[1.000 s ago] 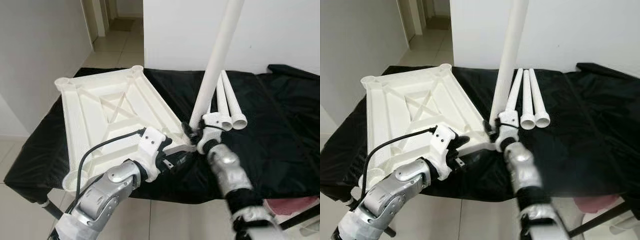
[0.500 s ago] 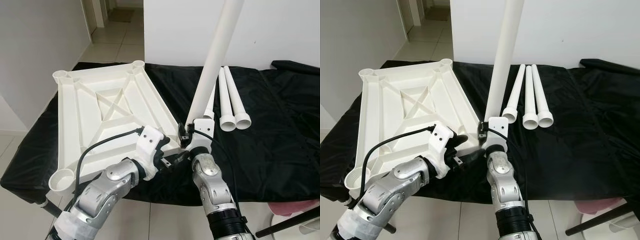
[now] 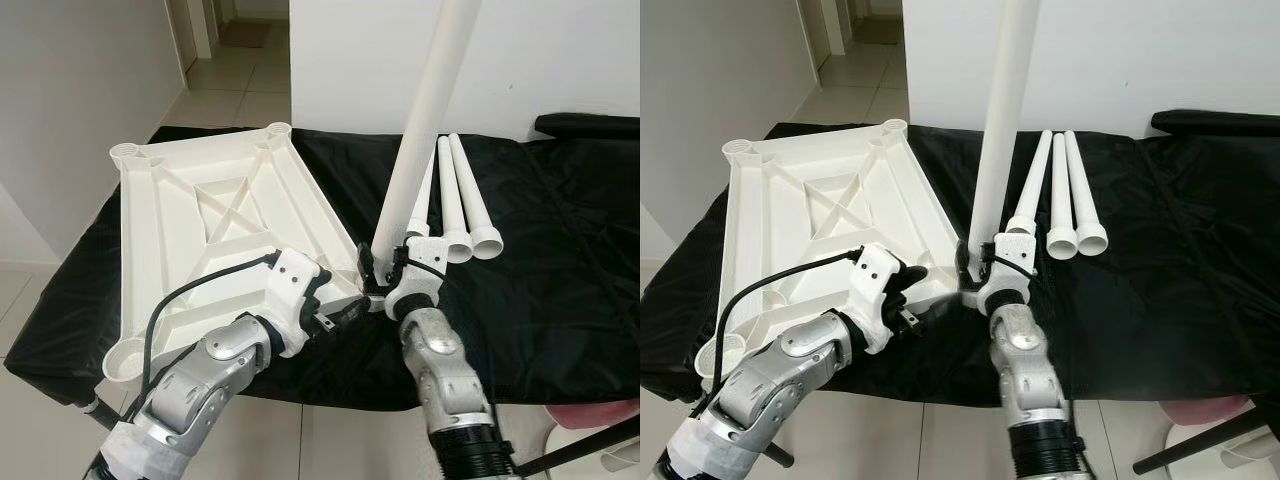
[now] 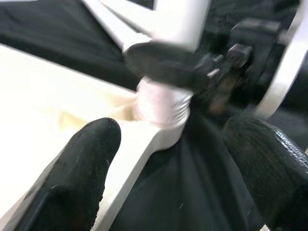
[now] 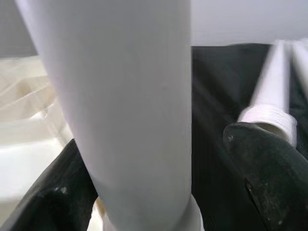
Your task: Building children table
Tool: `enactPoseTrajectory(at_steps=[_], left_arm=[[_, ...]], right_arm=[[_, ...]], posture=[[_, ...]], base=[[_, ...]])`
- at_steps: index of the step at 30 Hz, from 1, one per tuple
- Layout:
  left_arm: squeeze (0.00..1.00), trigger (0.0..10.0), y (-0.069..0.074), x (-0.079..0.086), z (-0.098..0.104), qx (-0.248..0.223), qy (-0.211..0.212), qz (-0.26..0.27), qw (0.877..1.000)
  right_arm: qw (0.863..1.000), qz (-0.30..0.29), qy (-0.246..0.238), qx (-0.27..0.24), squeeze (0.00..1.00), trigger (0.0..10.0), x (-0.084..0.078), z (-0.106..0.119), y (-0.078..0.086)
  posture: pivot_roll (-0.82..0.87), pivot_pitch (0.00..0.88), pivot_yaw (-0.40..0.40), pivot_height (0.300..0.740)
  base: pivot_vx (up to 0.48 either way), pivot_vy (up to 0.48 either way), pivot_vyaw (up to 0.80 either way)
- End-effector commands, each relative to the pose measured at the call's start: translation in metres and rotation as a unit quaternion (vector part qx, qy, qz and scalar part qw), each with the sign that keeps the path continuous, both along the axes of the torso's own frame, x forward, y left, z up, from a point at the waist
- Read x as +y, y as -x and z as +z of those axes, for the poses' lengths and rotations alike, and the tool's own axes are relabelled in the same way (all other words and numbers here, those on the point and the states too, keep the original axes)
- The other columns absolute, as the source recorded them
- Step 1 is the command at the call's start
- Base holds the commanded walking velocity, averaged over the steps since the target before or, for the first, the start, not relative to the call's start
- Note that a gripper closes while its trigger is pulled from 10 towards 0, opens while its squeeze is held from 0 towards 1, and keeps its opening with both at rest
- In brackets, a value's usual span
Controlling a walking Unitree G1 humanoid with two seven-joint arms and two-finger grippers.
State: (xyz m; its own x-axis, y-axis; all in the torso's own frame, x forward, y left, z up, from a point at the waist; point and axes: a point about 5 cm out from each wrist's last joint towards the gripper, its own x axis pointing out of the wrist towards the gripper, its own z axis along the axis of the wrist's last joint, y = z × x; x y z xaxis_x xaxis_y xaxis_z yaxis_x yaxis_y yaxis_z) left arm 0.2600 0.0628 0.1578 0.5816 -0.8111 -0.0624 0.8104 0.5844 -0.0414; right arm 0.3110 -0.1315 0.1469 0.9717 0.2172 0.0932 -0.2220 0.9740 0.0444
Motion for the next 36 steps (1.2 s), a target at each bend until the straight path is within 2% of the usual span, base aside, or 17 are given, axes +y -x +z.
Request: enactPoseTrajectory(at_steps=[1, 3, 6, 11, 22, 23, 25, 26, 27, 36], left_arm=[[0.0, 10.0, 0.006, -0.001, 0.0, -0.002, 0.004, -0.07, 0.998], [0.0, 10.0, 0.006, -0.001, 0.0, -0.003, 0.004, -0.07, 0.998], [0.0, 10.0, 0.006, -0.001, 0.001, -0.003, 0.003, -0.07, 0.998], [0.0, 10.0, 0.009, -0.004, -0.001, 0.001, -0.001, -0.079, 0.997], [0.0, 10.0, 0.016, -0.013, -0.008, 0.002, -0.014, -0.093, 0.996], [0.0, 10.0, 0.016, -0.013, -0.008, 0.002, -0.015, -0.093, 0.996], [0.0, 10.0, 0.015, -0.013, -0.008, 0.002, -0.015, -0.092, 0.996], [0.0, 10.0, 0.015, -0.013, -0.008, 0.001, -0.015, -0.092, 0.996], [0.0, 10.0, 0.014, -0.012, -0.007, 0.0, -0.016, -0.09, 0.996], [0.0, 10.0, 0.013, -0.009, -0.007, 0.001, -0.017, -0.081, 0.997]], right_arm=[[0.999, 0.032, 0.007, 0.009, 0.0, 10.0, -0.002, -0.005, -0.003], [0.998, 0.054, 0.027, 0.005, 0.0, 10.0, -0.004, -0.006, -0.006], [0.997, 0.065, 0.032, -0.004, 0.0, 10.0, -0.005, -0.005, -0.007], [0.981, 0.166, 0.096, 0.005, 0.0, 10.0, -0.006, -0.011, -0.018], [0.961, 0.243, 0.129, -0.002, 0.0, 10.0, -0.002, -0.008, -0.035], [0.96, 0.248, 0.127, 0.0, 0.0, 6.6, -0.001, -0.007, -0.037], [0.96, 0.252, 0.125, 0.001, 0.0, 6.6, -0.001, -0.007, -0.039], [0.959, 0.252, 0.126, 0.004, 0.0, 3.6, -0.002, -0.007, -0.04], [0.96, 0.25, 0.129, 0.007, 0.0, 0.0, -0.003, -0.008, -0.042], [0.958, 0.252, 0.133, 0.02, 0.0, 0.0, -0.01, -0.018, -0.041]], posture=[[0.0, 0.0, 0.009, 0.74], [0.0, 0.0, 0.017, 0.74], [0.0, 0.0, 0.017, 0.74], [0.0, 0.0, 0.022, 0.74], [0.0, 0.0, 0.028, 0.74], [0.0, 0.0, 0.029, 0.74], [0.0, 0.0, 0.029, 0.74], [0.0, 0.0, 0.029, 0.74], [0.0, 0.0, 0.026, 0.74], [0.01, 0.0, 0.026, 0.74]], base=[[0.0, 0.0, 0.0], [0.0, 0.0, 0.0], [0.0, 0.0, 0.0], [0.0, 0.0, 0.0], [0.0, 0.0, 0.0], [0.0, 0.0, 0.0], [0.0, 0.0, 0.0], [0.0, 0.0, 0.0], [0.0, 0.0, 0.0], [0.0, 0.0, 0.0]])
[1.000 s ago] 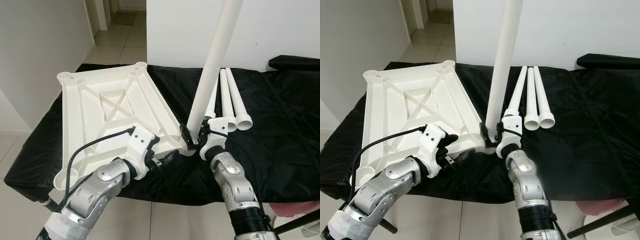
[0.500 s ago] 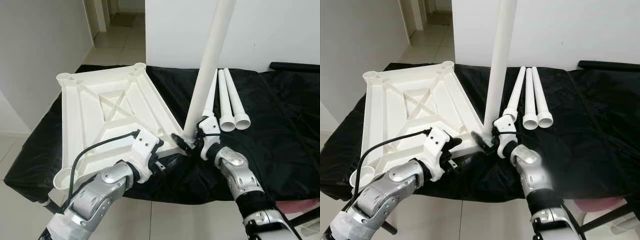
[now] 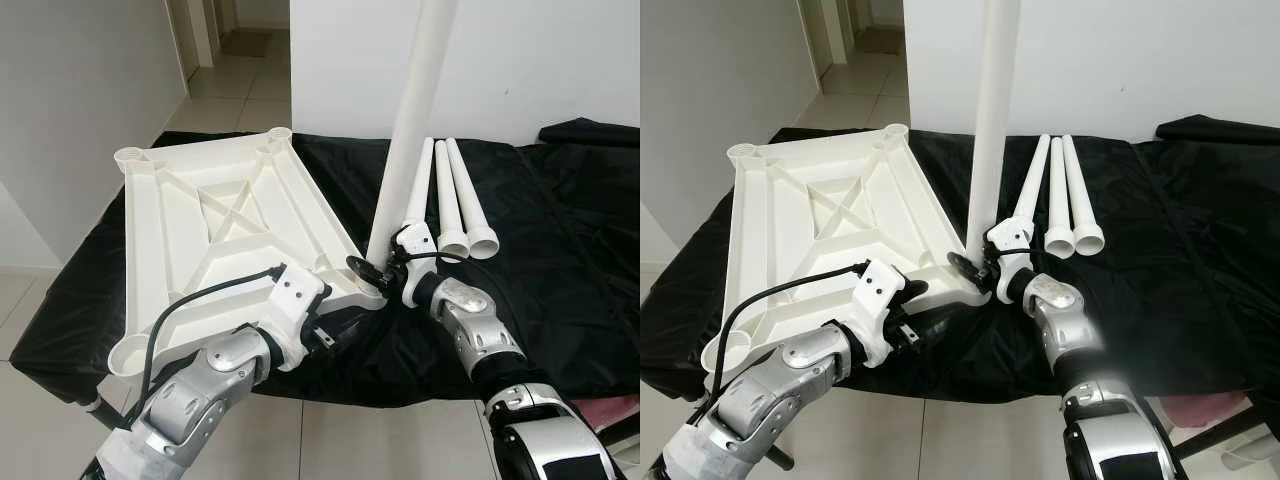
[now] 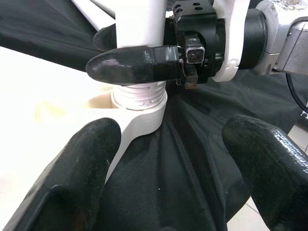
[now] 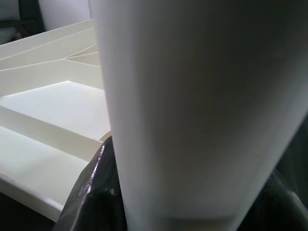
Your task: Building children table
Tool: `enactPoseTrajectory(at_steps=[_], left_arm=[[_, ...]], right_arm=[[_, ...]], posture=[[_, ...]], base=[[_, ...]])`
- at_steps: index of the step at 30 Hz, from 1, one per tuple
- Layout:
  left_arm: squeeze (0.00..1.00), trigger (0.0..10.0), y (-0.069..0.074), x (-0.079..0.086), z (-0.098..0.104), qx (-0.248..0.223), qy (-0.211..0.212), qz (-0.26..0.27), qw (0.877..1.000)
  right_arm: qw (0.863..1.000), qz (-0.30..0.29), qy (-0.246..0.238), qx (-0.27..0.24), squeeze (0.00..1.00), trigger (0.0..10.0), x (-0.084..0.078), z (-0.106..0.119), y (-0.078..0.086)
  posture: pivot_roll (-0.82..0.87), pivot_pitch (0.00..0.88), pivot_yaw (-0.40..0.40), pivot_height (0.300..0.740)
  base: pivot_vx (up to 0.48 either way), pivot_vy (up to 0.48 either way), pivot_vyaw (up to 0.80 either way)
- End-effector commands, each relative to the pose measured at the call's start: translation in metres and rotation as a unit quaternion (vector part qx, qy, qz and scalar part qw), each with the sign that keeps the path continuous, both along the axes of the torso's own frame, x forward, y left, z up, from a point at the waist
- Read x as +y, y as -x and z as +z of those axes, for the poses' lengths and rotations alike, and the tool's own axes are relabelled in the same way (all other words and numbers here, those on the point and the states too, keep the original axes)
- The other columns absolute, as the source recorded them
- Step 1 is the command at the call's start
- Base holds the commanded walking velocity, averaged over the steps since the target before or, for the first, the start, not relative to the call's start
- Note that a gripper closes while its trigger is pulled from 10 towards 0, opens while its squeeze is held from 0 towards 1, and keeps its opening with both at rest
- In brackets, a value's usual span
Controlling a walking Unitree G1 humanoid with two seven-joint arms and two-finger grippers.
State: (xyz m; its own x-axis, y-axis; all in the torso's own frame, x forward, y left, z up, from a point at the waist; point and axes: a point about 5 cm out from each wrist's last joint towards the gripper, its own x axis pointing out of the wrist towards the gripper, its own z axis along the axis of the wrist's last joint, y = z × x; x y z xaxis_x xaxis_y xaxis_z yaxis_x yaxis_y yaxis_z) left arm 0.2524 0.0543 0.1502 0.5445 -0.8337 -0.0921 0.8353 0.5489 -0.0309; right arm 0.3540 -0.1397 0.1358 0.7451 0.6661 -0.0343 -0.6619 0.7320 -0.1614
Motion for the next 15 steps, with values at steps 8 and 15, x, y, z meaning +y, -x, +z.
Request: enactPoseTrajectory(at_steps=[8, 15], left_arm=[[0.0, 10.0, 0.0064, 0.0003, -0.0006, 0.0, -0.003, -0.06, 0.998], [0.0, 10.0, 0.006, 0.0005, -0.0004, 0.0, -0.002, -0.06, 0.998]], right_arm=[[0.998, -0.045, -0.007, 0.033, 0.0, 10.0, -0.0039, -0.0184, 0.0051], [0.995, -0.082, -0.039, 0.029, 0.0, 10.0, 0.003, -0.0166, 0.0049]], posture=[[0.0, 0.0, 0.031, 0.74], [-0.01, 0.001, 0.031, 0.74]], base=[[0.0, 0.0, 0.0], [0.0, 0.0, 0.0]])
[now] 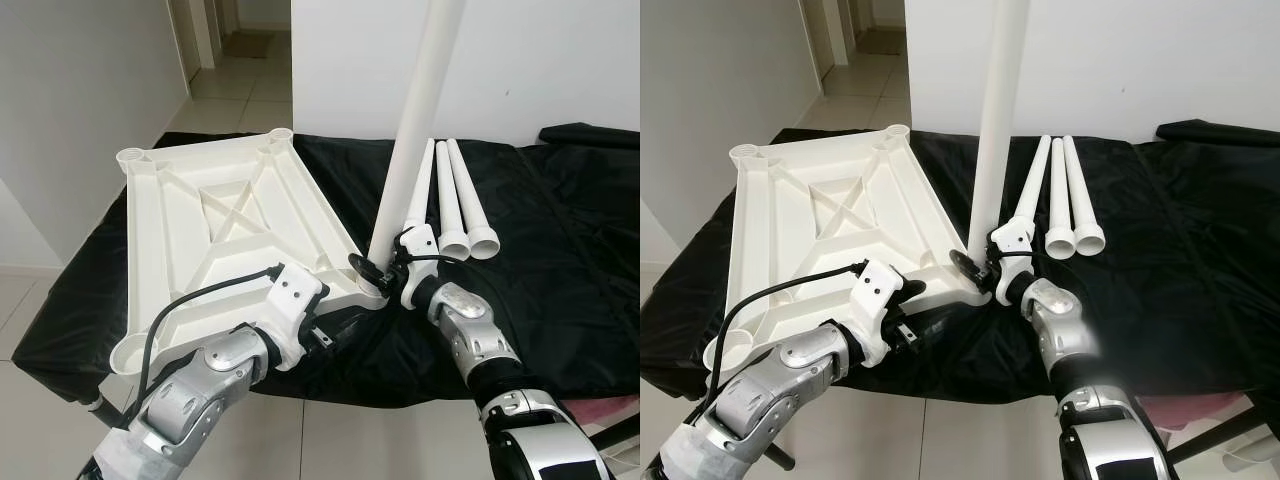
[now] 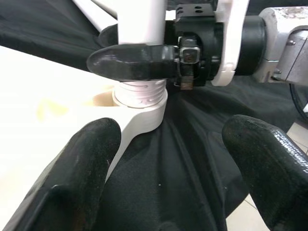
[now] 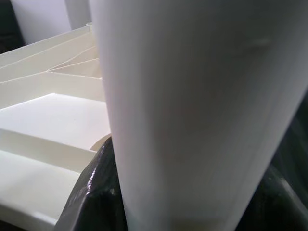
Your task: Building children table
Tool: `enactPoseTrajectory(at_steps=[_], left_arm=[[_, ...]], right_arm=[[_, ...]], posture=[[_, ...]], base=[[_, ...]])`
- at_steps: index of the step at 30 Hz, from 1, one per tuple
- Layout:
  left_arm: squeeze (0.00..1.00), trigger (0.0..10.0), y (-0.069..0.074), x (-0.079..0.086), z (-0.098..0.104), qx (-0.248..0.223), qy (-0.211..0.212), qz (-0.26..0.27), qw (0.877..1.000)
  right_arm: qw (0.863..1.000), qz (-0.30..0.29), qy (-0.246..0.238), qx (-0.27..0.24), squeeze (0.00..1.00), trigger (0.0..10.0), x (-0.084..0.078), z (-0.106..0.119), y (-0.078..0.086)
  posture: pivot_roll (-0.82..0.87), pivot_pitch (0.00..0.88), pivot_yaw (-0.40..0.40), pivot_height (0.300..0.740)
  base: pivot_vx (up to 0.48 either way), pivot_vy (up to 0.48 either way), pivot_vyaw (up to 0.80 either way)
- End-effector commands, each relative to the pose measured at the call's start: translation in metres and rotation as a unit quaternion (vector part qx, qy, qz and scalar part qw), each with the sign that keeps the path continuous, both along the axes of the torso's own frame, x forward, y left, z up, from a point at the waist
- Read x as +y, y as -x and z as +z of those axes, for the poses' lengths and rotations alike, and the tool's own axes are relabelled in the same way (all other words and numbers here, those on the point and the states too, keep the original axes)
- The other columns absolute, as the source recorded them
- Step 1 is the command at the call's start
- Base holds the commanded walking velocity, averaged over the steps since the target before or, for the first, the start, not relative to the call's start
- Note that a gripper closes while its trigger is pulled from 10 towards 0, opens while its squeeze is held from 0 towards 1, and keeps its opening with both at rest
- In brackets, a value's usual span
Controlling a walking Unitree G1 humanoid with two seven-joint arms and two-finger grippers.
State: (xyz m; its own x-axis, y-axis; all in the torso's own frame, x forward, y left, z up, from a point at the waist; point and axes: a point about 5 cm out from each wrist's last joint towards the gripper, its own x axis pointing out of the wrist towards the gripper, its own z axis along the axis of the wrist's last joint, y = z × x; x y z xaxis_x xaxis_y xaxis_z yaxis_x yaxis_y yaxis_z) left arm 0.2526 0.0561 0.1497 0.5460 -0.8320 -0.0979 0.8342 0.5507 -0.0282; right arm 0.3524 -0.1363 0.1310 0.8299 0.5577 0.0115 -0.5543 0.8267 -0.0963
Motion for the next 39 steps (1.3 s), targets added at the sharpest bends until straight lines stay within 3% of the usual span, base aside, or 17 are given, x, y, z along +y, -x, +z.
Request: enactPoseTrajectory(at_steps=[1, 3, 5, 11, 18, 21, 29, 30, 39], left_arm=[[0.0, 10.0, 0.006, -0.001, 0.0, 0.0, 0.001, -0.061, 0.998], [0.0, 10.0, 0.006, -0.001, 0.0, 0.0, 0.001, -0.061, 0.998], [0.0, 10.0, 0.006, -0.001, 0.0, 0.001, 0.001, -0.06, 0.998], [0.0, 10.0, 0.005, 0.0, 0.0, 0.002, 0.001, -0.057, 0.998], [0.0, 10.0, 0.006, 0.001, -0.001, 0.002, 0.001, -0.055, 0.998], [0.0, 10.0, 0.005, 0.0, -0.001, 0.002, 0.002, -0.053, 0.999], [0.0, 10.0, 0.004, 0.0, 0.0, 0.0, 0.003, -0.053, 0.999], [0.0, 10.0, 0.004, 0.0, 0.0, 0.0, 0.002, -0.053, 0.999], [0.0, 10.0, 0.004, 0.001, -0.001, -0.001, 0.001, -0.051, 0.999]], right_arm=[[1.0, -0.02, -0.004, 0.024, 0.0, 10.0, 0.002, -0.01, 0.003], [0.999, -0.035, -0.021, 0.023, 0.0, 10.0, 0.009, -0.008, 0.004], [0.995, -0.09, -0.039, 0.03, 0.0, 10.0, 0.015, -0.008, 0.007], [0.988, -0.141, -0.036, 0.043, 0.0, 10.0, 0.021, -0.012, 0.012], [0.973, -0.221, -0.05, 0.043, 0.0, 10.0, 0.031, -0.013, 0.026], [0.958, -0.27, -0.082, 0.052, 0.0, 10.0, 0.043, -0.01, 0.036], [0.957, -0.266, -0.101, 0.051, 0.0, 10.0, 0.05, -0.004, 0.04], [0.957, -0.267, -0.101, 0.049, 1.0, 10.0, 0.048, -0.003, 0.04], [0.96, -0.261, -0.099, 0.019, 1.0, 10.0, 0.03, 0.007, 0.039]], posture=[[-0.01, 0.003, 0.031, 0.74], [-0.01, 0.003, 0.031, 0.74], [0.0, 0.002, 0.026, 0.74], [0.0, 0.0, 0.022, 0.74], [0.01, 0.0, 0.016, 0.74], [0.01, 0.0, 0.011, 0.74], [0.0, 0.0, 0.012, 0.74], [0.0, 0.0, 0.011, 0.74], [0.01, 0.0, 0.006, 0.74]], base=[[0.0, 0.0, 0.0], [0.0, 0.0, 0.0], [0.0, 0.0, 0.0], [0.0, 0.0, 0.0], [0.0, 0.0, 0.0], [0.0, 0.0, 0.0], [0.0, 0.0, 0.0], [0.0, 0.0, 0.0], [0.0, 0.0, 0.0]])
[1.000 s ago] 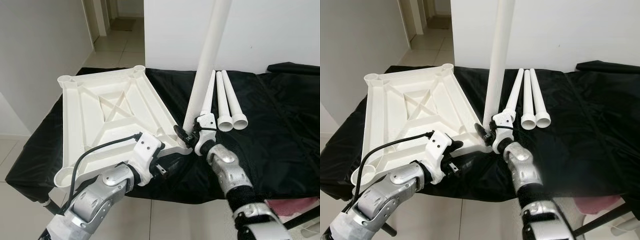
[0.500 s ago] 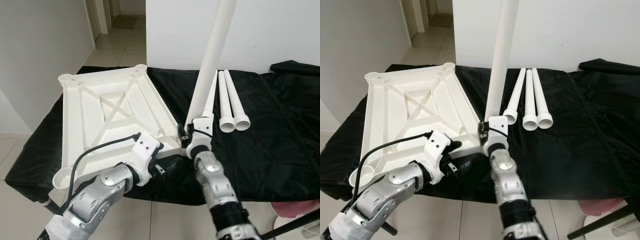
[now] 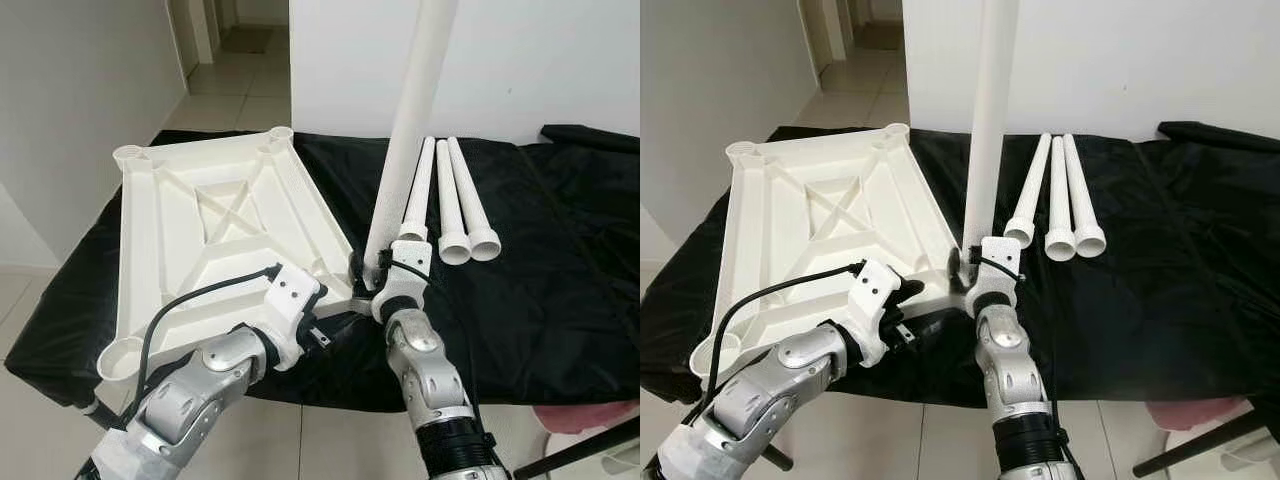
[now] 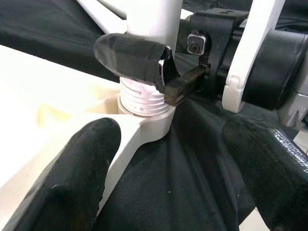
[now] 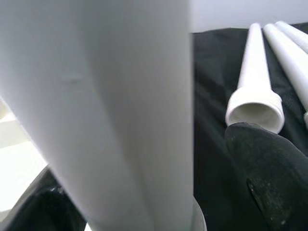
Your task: Building children table
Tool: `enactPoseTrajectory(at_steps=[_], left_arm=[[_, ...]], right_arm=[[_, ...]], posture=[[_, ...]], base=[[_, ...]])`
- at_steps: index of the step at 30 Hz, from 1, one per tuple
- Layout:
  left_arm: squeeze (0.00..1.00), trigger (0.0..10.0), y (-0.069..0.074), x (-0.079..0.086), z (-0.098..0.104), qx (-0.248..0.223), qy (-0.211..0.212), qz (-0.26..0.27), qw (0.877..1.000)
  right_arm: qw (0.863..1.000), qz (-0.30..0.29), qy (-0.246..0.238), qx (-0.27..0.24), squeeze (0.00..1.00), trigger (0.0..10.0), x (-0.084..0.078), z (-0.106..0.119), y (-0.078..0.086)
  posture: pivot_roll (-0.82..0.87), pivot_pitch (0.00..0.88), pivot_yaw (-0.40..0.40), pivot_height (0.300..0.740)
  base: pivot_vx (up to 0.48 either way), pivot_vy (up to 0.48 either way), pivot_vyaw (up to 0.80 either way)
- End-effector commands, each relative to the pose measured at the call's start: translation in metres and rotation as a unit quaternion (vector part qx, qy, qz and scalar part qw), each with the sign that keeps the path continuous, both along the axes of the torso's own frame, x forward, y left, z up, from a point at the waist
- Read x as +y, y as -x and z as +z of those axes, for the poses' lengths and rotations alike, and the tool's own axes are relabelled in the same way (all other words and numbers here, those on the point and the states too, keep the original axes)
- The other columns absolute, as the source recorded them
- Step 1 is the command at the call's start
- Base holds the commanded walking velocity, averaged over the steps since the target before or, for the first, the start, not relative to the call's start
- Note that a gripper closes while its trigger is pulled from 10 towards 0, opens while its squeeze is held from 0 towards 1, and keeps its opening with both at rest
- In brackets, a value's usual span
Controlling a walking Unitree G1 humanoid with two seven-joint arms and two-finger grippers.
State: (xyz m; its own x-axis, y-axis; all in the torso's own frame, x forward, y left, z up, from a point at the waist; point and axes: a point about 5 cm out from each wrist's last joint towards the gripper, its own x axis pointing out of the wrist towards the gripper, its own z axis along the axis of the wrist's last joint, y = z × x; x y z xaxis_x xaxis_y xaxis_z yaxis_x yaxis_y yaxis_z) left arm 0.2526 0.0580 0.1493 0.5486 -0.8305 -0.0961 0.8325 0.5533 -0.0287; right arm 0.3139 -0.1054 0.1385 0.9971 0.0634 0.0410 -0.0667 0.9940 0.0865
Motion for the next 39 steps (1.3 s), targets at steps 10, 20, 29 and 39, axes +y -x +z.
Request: enactPoseTrajectory(at_steps=[10, 20, 29, 39], left_arm=[[0.0, 10.0, 0.005, 0.003, -0.002, 0.001, -0.001, -0.054, 0.999], [0.0, 10.0, -0.002, 0.007, -0.002, -0.003, -0.006, -0.042, 0.999], [0.0, 10.0, -0.009, 0.022, -0.003, -0.005, -0.024, -0.028, 0.999], [0.0, 10.0, -0.025, 0.03, -0.001, -0.017, -0.039, -0.016, 0.999]], right_arm=[[0.993, 0.114, 0.035, -0.02, 0.0, 10.0, -0.031, 0.002, -0.01], [0.975, 0.217, 0.051, -0.02, 0.0, 10.0, -0.032, -0.001, -0.018], [0.948, 0.309, 0.076, 0.016, 0.0, 10.0, -0.068, -0.016, -0.015], [0.938, 0.328, 0.114, 0.005, 0.0, 10.0, -0.075, -0.009, -0.027]], posture=[[0.01, 0.0, 0.008, 0.74], [0.01, 0.0, 0.013, 0.74], [0.02, 0.002, 0.019, 0.74], [0.01, 0.0, 0.039, 0.74]], base=[[0.0, 0.0, 0.0], [0.0, 0.0, 0.0], [0.0, 0.0, 0.0], [0.0, 0.0, 0.0]])
